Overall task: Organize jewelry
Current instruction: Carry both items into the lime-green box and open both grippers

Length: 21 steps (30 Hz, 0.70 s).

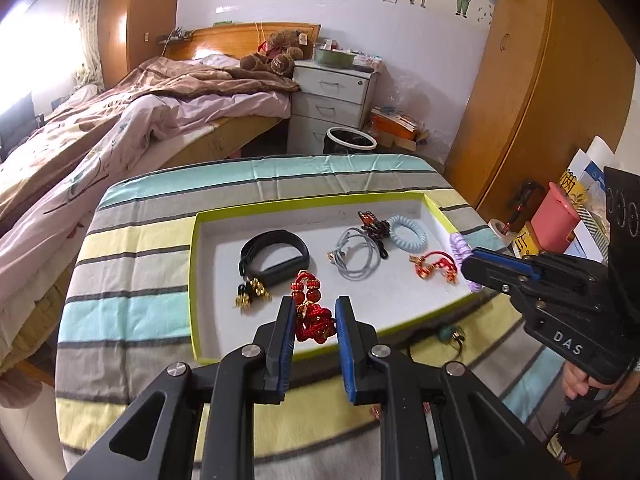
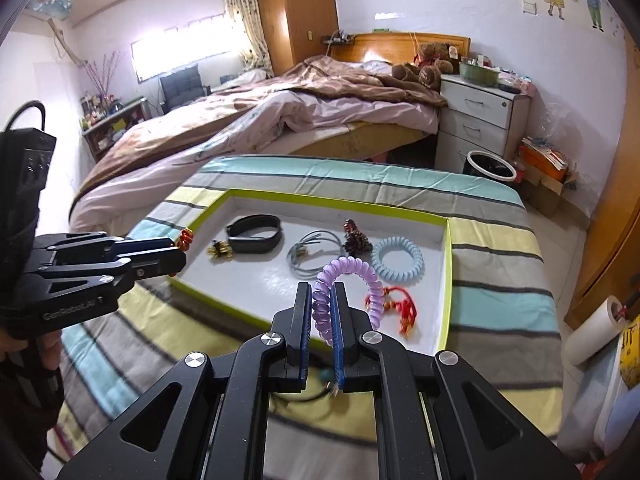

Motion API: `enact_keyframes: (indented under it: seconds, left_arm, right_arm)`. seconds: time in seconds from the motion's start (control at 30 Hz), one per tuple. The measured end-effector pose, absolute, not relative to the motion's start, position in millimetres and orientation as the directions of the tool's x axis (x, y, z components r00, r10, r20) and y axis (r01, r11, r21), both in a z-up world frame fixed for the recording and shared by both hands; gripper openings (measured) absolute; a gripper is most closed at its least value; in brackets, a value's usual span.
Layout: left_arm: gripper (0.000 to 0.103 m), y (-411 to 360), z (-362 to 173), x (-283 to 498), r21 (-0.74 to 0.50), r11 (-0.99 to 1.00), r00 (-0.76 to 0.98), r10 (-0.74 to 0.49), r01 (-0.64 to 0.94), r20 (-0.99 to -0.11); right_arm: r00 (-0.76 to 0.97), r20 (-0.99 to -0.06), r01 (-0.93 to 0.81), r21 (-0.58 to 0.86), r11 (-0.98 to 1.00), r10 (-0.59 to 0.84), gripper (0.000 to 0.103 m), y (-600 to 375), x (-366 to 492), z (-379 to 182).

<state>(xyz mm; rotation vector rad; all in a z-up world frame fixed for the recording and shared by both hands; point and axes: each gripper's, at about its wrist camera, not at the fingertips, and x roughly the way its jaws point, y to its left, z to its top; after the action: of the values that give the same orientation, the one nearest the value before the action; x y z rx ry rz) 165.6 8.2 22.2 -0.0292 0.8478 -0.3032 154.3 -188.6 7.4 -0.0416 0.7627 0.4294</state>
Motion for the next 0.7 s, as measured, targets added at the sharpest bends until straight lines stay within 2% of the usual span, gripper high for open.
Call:
enact_keyframes:
  seconds: [0.27,0.7]
  left_arm:
    - [0.02,3,-6,198,-0.166,0.951,0.564,-0.29,0.262,-0.774]
    - [0.02,3,-26,209,-0.165,0.956,0.525,-0.273,0.244,-0.806]
  right_arm:
    - [0.589,-0.728,-0.407,0.108,0.907,0.351,0.01,-176,187,-14]
    - [0.519,-0.779,-0.443,0.106,0.89,0.351,0.01,-160,200,-36]
